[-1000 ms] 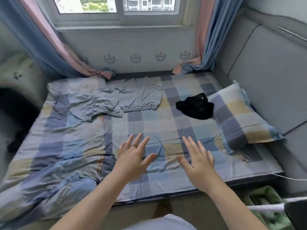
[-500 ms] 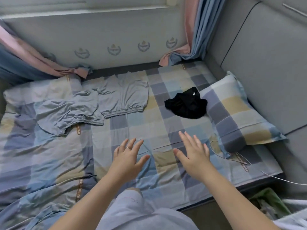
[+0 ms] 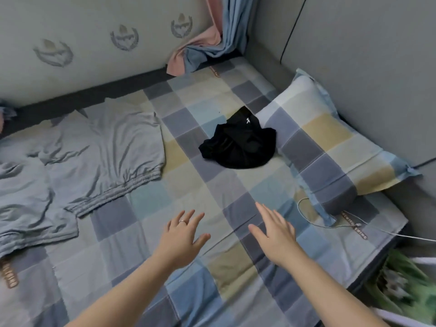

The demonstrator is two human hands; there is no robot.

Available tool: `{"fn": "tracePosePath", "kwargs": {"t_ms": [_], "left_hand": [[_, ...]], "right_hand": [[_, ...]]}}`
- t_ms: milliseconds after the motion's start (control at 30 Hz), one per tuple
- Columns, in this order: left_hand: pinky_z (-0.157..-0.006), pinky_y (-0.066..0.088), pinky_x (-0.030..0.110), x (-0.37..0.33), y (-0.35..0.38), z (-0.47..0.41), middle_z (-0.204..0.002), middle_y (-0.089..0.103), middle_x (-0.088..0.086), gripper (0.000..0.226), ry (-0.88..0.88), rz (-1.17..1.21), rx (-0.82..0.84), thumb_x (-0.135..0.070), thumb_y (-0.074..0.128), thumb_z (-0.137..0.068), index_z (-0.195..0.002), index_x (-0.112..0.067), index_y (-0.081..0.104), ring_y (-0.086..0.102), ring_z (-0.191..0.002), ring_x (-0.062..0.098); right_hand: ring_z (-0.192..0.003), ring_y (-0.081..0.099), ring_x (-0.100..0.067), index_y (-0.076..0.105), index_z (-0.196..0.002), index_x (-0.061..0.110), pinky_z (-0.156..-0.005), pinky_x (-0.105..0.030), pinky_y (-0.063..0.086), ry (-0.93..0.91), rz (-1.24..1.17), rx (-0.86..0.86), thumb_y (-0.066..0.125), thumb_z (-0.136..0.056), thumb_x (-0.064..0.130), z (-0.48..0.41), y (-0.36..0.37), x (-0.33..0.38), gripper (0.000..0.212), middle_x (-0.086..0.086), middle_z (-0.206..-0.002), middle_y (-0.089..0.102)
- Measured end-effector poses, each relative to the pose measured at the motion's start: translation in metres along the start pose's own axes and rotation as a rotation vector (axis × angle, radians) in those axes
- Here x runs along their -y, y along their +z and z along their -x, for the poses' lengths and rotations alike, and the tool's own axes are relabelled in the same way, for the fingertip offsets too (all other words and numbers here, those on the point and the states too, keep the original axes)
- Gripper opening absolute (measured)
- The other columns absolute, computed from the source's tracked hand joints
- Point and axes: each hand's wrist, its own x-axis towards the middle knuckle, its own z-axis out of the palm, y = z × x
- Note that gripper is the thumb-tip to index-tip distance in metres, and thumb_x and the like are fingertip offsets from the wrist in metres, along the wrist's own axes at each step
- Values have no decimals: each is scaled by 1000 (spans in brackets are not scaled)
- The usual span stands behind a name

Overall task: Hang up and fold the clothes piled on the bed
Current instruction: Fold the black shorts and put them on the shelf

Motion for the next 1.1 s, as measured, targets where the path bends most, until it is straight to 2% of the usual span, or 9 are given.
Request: {"fn": "tracePosePath", "kwargs": {"t_ms": [233,467,533,600,667,733,833,967,1100], "left_hand": [[-122,15,46,17,44,-165,-168,10,-2,67,19,-7,-24,-63,38,-99,-157,-36,17,6,-154,25],[-118,21,48,43,111,-367,-169,-1,2,69,73,-32,-249,-53,47,-98,-157,-37,14,10,-152,32],[-117,19,47,47,132,-408,-168,5,3,68,76,-65,-363,-57,46,-97,-156,-41,16,13,-151,28],[-112,22,47,52,147,-440,-164,22,5,63,103,-92,-592,-59,44,-96,-153,-39,24,24,-146,27],[-106,30,49,53,149,-470,-159,32,5,63,150,-53,-788,-56,50,-94,-149,-36,28,37,-137,29],[-101,35,51,51,142,-495,-156,32,5,65,218,-44,-863,-50,57,-91,-148,-38,29,44,-128,32],[-97,39,45,49,128,-522,-145,37,2,58,231,-104,-878,-44,59,-93,-147,-41,37,46,-118,29],[-81,34,37,47,121,-540,-122,44,3,20,170,-110,-914,-30,52,-101,-118,-25,61,43,-99,27],[-75,29,36,49,127,-532,-110,44,7,6,191,-83,-909,-19,49,-101,-97,-15,50,34,-88,27]], "right_hand": [[-152,8,-13,4,-159,39,-119,-44,11,-11,45,-57,35,-103,55,-151,34,-40,66,15,-166,13],[-154,1,-16,0,-159,40,-120,-43,9,-157,196,-274,43,-101,50,-343,106,-91,73,9,-169,3],[-155,-1,-20,2,-158,42,-121,-45,9,-155,241,-344,46,-99,54,-388,130,-105,75,8,-169,1],[-155,3,-22,9,-158,42,-121,-50,8,-215,264,-457,46,-97,57,-424,151,-113,74,6,-169,7],[-153,16,-24,24,-157,39,-119,-56,11,-318,256,-628,47,-94,55,-456,165,-114,69,1,-166,23],[-149,27,-25,36,-153,33,-117,-59,13,-350,262,-789,50,-92,52,-486,168,-112,66,-2,-160,35],[-146,31,-23,44,-147,28,-118,-58,8,-201,175,-857,52,-95,44,-522,160,-104,55,0,-154,43],[-128,49,-21,61,-128,26,-117,-50,19,-105,103,-914,46,-102,33,-540,156,-104,30,7,-131,61],[-130,49,-18,60,-126,22,-117,-44,21,-146,134,-908,46,-104,28,-536,159,-104,27,7,-130,63]]}}
